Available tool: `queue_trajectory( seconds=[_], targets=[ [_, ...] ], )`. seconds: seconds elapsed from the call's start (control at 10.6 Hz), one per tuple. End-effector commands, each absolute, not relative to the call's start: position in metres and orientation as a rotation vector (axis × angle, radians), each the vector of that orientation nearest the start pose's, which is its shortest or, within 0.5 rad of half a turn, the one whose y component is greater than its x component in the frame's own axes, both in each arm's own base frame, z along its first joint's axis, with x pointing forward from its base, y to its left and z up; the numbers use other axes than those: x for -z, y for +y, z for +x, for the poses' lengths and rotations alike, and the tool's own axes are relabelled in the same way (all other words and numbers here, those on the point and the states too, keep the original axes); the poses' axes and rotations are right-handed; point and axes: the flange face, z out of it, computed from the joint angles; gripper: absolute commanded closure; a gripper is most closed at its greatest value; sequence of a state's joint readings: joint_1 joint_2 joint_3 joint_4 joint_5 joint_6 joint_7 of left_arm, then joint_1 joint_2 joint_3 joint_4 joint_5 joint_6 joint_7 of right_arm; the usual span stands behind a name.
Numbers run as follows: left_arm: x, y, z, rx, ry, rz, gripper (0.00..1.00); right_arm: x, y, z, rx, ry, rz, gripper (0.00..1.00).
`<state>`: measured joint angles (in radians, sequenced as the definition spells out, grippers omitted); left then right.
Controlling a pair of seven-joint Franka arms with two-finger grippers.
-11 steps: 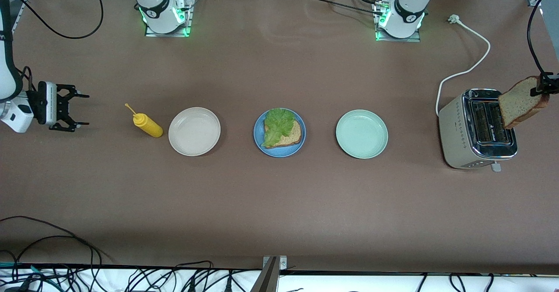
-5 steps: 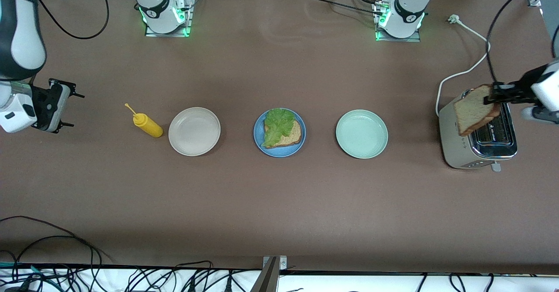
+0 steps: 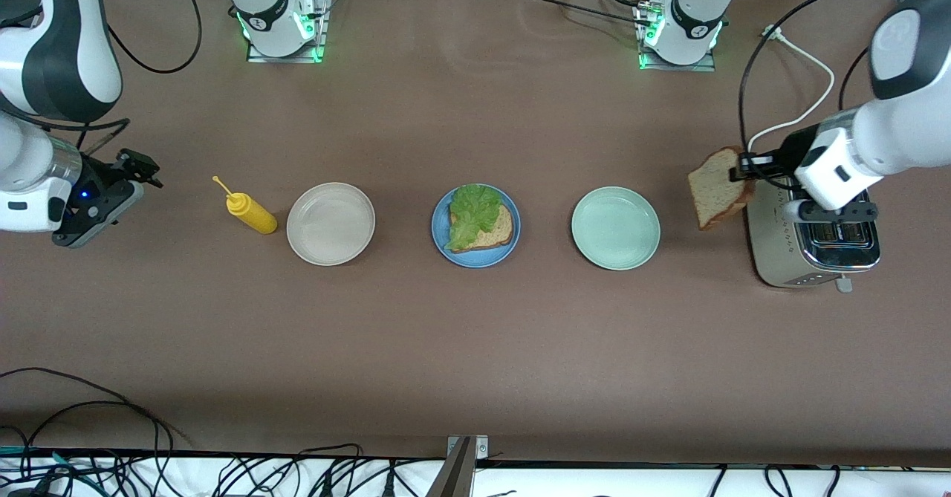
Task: Make sandwich in blue plate with both arms
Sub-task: 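Carry the toast slice with the left gripper over the blue plate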
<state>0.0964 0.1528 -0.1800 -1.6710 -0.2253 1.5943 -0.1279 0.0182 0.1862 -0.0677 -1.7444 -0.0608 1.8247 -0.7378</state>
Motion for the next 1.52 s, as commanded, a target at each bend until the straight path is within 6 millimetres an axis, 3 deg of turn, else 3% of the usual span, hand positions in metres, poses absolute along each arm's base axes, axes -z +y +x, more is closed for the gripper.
queue_trajectory(
  seconds=[0.0,0.19,0.28,0.38,0.76,0.85,0.95,1.04,1.42],
  targets=[
    [-0.484,-0.128,0.588,-0.458,-0.287,-3.408,1.0,-0.471,-0.025,0.605,-0.178,-0.562,-3.121,0.0],
    [-0.475,-0.18,0.59,-0.428,-0.38,-3.434,1.0,-0.484,-0.02,0.598,-0.197,-0.211,-3.138,0.0],
    [-0.469,-0.199,0.593,-0.422,-0.443,-3.474,1.0,-0.499,-0.018,0.59,-0.195,0.002,-3.118,0.0],
    [-0.461,-0.217,0.595,-0.416,-0.45,-3.497,1.0,-0.519,-0.017,0.582,-0.169,0.1,-3.104,0.0],
    [-0.422,-0.311,0.595,-0.458,-0.577,-3.698,1.0,-0.602,-0.042,0.57,-0.083,0.196,-3.107,0.0],
    [-0.411,-0.333,0.593,-0.445,-0.603,-3.726,1.0,-0.613,-0.037,0.566,-0.071,0.188,-3.111,0.0],
    [-0.396,-0.349,0.589,-0.499,-0.621,-3.733,1.0,-0.619,-0.038,0.561,-0.059,0.183,-3.111,0.0],
    [-0.381,-0.365,0.582,-0.561,-0.607,-3.728,1.0,-0.607,-0.035,0.567,-0.092,0.197,-3.106,0.0],
    [-0.341,-0.419,0.566,-0.521,-0.763,-3.778,1.0,-0.612,-0.033,0.566,-0.079,0.193,-3.113,0.0]
  ],
)
